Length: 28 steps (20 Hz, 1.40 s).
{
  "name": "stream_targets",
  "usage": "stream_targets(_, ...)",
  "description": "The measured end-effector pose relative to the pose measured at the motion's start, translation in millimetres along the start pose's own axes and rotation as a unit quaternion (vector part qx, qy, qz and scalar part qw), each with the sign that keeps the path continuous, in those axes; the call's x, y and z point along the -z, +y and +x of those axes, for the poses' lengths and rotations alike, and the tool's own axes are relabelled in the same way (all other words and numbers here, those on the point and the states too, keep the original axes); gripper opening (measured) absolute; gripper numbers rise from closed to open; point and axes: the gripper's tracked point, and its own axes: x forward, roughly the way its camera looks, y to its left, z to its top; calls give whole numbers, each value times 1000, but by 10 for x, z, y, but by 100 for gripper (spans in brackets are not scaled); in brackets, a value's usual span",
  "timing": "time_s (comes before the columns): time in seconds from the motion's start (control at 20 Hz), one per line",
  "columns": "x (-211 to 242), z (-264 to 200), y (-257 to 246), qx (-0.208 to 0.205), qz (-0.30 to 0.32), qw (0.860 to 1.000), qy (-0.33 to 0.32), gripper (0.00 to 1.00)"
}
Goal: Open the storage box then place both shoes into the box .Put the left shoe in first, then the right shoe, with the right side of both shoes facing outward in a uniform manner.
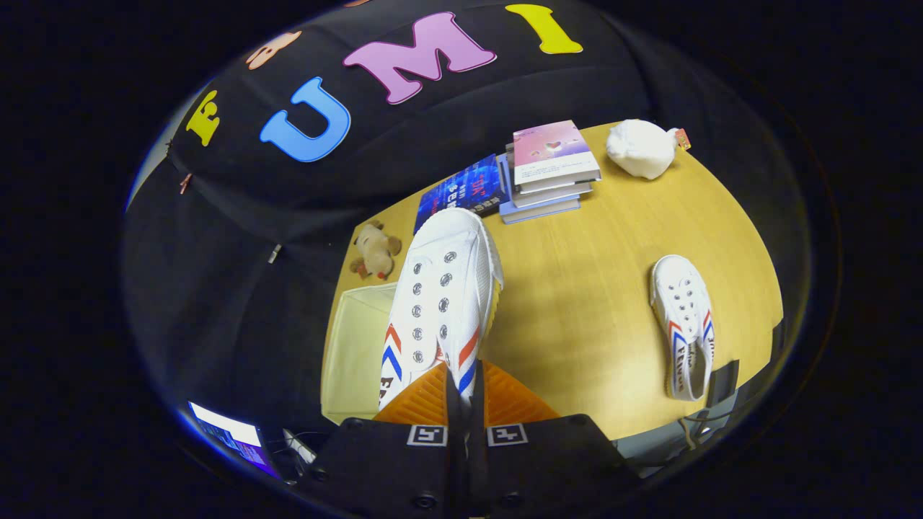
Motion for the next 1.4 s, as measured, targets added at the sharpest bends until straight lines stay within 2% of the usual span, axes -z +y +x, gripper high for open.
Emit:
stream_targets(0.3, 357, 269, 952, -59, -1, 998, 24, 5)
stream_targets(0.5, 661, 631, 1237, -57, -9, 997, 54, 5)
stream_targets(0.8, 982, 1179, 1152, 2, -17, 996, 90, 5)
stream_targets(1.15, 1237, 1651, 991, 79, -33, 988, 129, 5)
stream_targets(1.4, 1380, 1899, 949, 102, -46, 982, 152, 8)
